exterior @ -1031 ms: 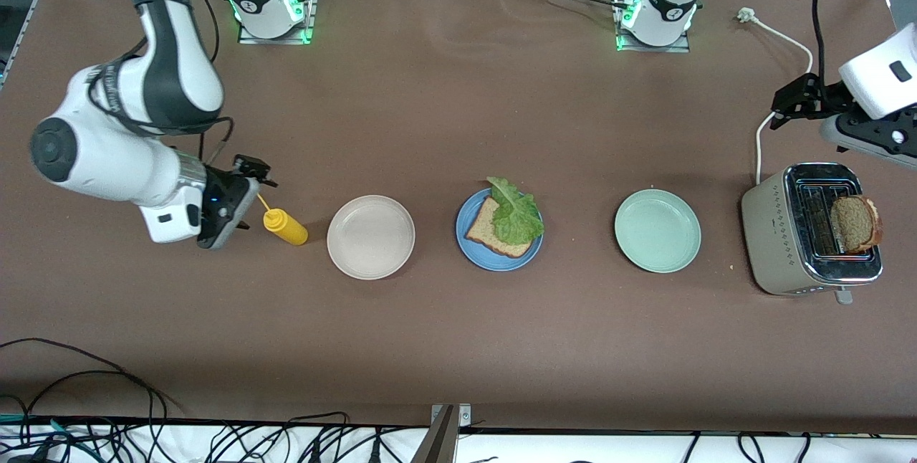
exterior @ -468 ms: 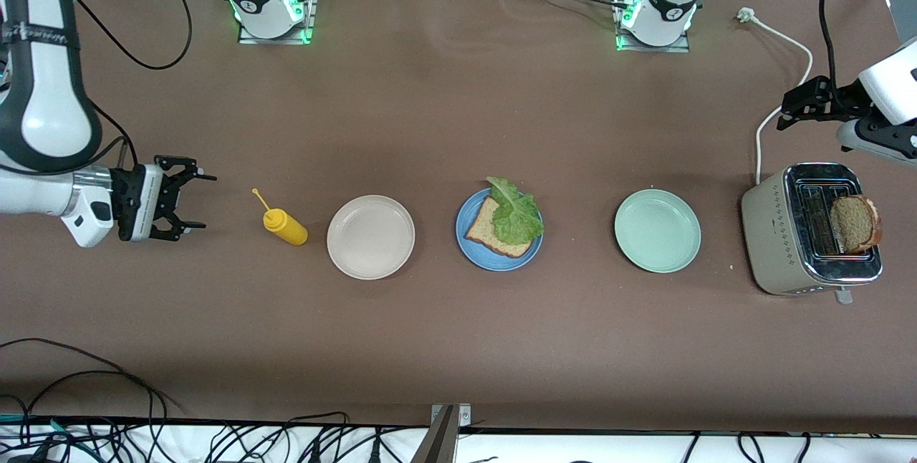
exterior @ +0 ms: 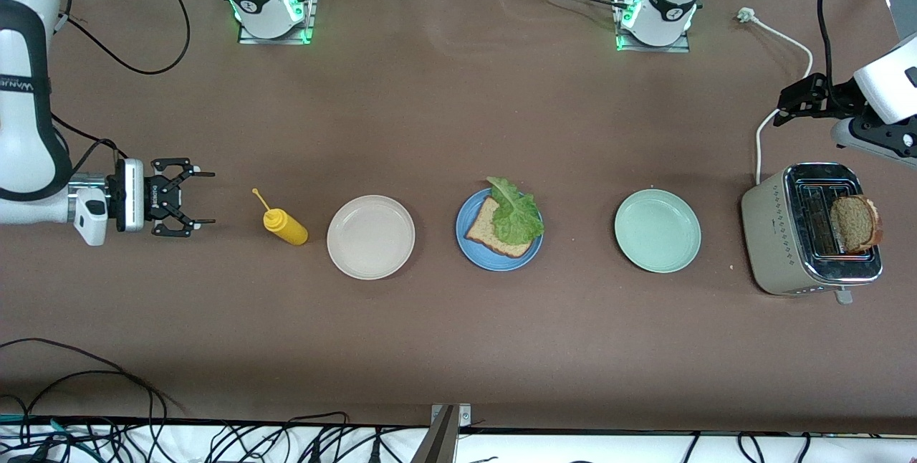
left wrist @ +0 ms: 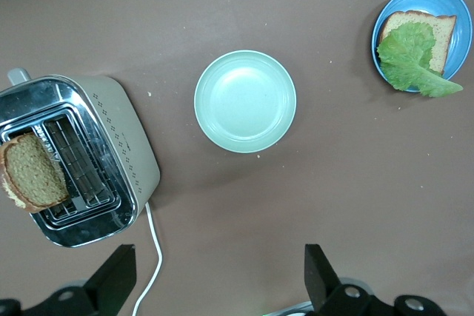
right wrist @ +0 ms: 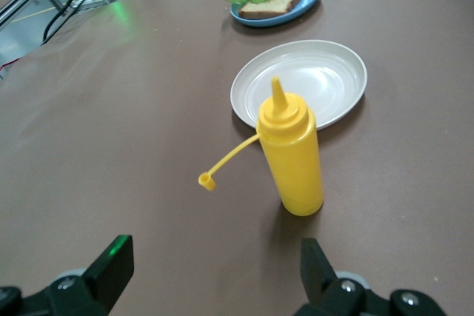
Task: Make sandwich in blue plate with both arms
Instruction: 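Position the open right gripper beside the yellow squeeze bottle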
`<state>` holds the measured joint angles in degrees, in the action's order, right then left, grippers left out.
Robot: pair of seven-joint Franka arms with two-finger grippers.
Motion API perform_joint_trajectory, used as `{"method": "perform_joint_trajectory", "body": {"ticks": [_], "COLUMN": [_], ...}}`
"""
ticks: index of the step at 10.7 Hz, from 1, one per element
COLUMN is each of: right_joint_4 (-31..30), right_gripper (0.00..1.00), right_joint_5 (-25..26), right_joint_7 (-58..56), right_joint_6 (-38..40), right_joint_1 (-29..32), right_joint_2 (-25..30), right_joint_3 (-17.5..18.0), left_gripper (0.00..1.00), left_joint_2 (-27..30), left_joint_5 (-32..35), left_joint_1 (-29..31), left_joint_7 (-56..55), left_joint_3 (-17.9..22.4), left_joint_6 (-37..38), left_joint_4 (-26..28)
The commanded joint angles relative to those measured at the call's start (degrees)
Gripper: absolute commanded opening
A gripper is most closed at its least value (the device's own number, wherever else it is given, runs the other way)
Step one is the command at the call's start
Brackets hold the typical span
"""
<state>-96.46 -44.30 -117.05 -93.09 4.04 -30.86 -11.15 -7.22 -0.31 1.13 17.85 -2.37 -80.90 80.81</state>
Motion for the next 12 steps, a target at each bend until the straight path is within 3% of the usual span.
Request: {"method": "perform_joint_trajectory", "body": {"ticks": [1, 3, 6, 12], "right_joint_4": [2.9, 3.7, 4.0, 4.1], "right_gripper": [1.0, 1.0, 1.0, 1.0], "right_joint_5": [-5.7, -9.7, -13.8, -19.3], "right_joint_7": [-12.1, -18.9, -19.7, -23.1], "right_joint_6": [3.1, 3.7, 2.7, -4.0], "right_joint_1": [2.2, 2.1, 1.8, -0.8], "right_joint_2": [-7.0, -11.1, -15.8, -19.6], "right_joint_3": [-0.1, 0.0, 0.3, 3.2], "left_gripper": [1.0, 1.0, 1.0, 1.0], "left_joint_2": [1.0, 0.9, 1.0, 1.0], "left_joint_5": [-1.1, -1.1, -1.1, -1.0], "left_joint_1": [0.0, -0.1, -0.3, -0.4], "left_joint_7": [-0.6, -0.5, -0.5, -0.5], "left_joint_3": [0.0, 0.0, 0.0, -0.4], "left_joint_6": [0.6, 0.6, 0.6, 0.6], "left_joint_4": [0.4, 0.3, 0.3, 0.3]}}
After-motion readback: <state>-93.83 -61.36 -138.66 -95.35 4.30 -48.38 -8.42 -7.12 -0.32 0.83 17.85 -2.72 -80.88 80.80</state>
